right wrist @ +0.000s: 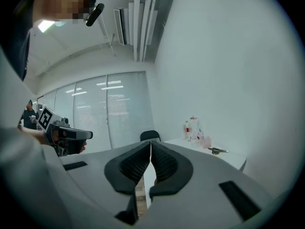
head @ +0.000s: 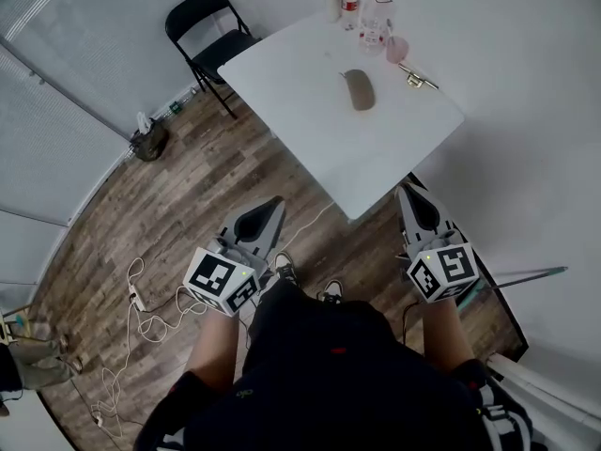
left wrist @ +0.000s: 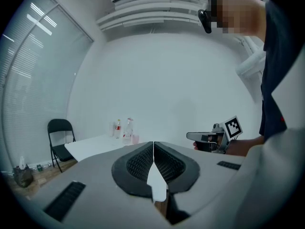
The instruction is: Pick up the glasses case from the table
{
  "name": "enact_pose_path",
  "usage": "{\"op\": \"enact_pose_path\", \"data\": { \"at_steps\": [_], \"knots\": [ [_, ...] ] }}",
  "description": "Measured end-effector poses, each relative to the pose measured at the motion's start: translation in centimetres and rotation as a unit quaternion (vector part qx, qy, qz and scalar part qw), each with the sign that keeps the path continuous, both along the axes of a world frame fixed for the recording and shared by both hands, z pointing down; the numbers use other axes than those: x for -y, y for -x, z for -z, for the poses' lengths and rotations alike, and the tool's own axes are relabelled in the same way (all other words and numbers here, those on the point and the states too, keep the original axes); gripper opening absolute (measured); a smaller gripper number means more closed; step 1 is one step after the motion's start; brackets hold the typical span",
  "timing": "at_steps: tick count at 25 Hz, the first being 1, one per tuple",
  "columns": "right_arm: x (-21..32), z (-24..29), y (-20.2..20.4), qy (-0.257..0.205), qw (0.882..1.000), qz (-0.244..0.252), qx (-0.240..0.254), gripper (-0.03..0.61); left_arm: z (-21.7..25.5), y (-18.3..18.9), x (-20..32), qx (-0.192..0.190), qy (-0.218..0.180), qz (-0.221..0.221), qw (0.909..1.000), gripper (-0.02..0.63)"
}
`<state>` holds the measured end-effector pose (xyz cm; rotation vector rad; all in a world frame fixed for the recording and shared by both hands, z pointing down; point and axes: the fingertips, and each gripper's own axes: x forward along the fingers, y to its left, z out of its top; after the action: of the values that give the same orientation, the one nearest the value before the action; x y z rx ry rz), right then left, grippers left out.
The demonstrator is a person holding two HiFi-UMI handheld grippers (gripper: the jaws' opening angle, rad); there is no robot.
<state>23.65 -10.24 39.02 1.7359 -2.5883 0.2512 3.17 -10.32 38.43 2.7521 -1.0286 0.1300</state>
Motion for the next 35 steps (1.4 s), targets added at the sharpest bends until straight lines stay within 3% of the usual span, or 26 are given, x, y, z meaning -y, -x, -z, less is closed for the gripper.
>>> {"op": "enact_pose_path", "data": {
  "at_steps": [9, 19, 23, 28, 35],
  "knots": [
    [6.3, -0.1, 0.0, 0.003, 0.999, -0.038, -0.012, 0.023, -0.8, -0.5, 7.8, -0.009, -0.001, -0.044, 0.9990, 0.023],
    [17.4, 1.5, 6.0, 0.003, 0.996, -0.084, -0.035, 0.023, -0.5, 5.4, 19.1, 0.007, -0.011, -0.094, 0.9955, 0.023],
    [20.4, 0.9, 6.7, 0.010, 0.993, -0.105, -0.048, 0.023, -0.4, 7.5, 23.3, 0.012, -0.021, -0.096, 0.9951, 0.023],
    [23.3, -1.1, 6.5, 0.034, 0.992, -0.110, -0.055, 0.023, -1.6, 8.1, 25.5, 0.002, -0.005, -0.091, 0.9958, 0.023],
    [27.0, -4.4, 4.3, 0.068, 0.991, -0.089, -0.072, 0.025, -2.9, 5.8, 26.3, 0.001, 0.015, -0.079, 0.9968, 0.023]
  ]
}}
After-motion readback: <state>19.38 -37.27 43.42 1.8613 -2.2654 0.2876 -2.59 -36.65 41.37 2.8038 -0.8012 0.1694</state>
